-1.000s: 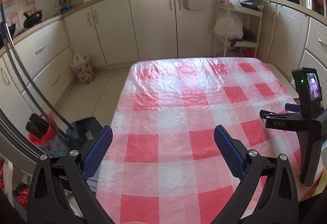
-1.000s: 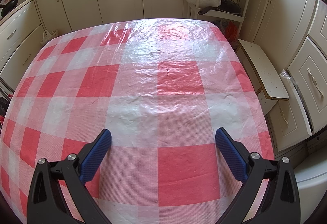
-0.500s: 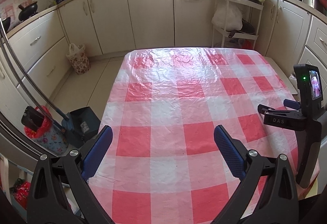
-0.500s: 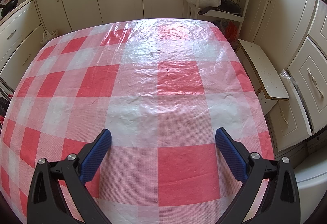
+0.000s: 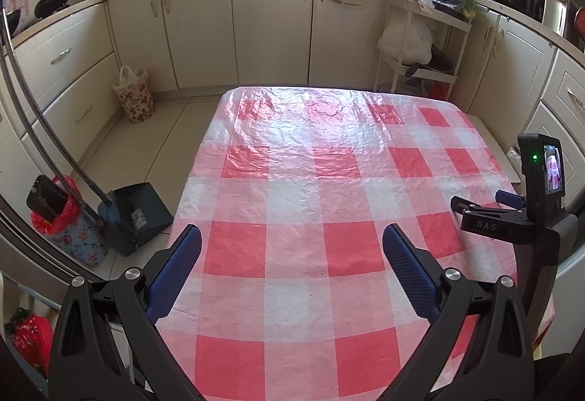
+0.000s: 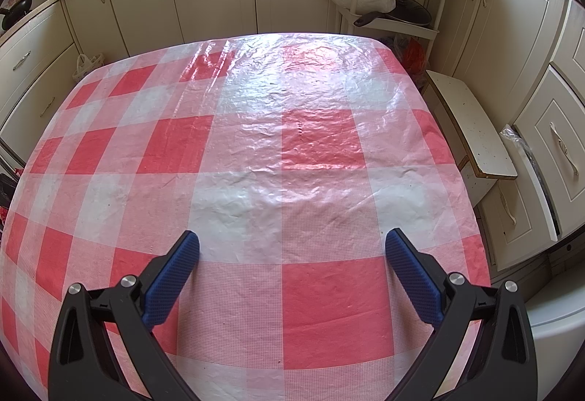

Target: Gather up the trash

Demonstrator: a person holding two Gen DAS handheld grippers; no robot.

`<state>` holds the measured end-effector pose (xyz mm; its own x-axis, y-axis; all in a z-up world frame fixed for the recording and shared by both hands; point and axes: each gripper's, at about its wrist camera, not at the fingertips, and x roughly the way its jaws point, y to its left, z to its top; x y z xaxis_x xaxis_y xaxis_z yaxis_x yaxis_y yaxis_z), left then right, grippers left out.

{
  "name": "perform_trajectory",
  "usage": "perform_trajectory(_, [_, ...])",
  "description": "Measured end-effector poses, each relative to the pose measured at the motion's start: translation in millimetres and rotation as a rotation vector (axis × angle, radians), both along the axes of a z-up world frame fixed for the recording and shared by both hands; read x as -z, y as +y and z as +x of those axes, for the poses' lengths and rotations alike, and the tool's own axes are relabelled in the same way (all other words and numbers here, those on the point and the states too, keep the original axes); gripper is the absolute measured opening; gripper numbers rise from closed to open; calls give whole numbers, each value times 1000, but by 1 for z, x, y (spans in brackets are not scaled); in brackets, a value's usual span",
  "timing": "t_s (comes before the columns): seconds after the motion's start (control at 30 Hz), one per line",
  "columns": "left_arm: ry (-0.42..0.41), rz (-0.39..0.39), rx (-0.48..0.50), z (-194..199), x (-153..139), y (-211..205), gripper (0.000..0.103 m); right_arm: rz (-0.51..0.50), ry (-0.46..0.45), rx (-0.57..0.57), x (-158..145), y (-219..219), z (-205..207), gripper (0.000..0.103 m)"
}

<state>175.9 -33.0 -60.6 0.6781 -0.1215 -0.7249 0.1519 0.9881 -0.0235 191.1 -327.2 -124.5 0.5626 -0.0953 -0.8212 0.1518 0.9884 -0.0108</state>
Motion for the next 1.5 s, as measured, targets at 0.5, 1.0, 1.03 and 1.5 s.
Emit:
perform_trajectory(0.5, [-10,9,-1,-5,-9,11,96,0,0,0,0,0,0,97])
perform_trajectory(1.0, [4,41,2,-5,-4,6,96,0,-1,0,0,0,0,97])
perform_trajectory(1.03, [4,41,3,-5,-4,5,96,0,-1,0,0,0,0,97])
perform_trajectory(1.5, [5,46,5,-5,-3,5,96,0,0,0,0,0,0,97])
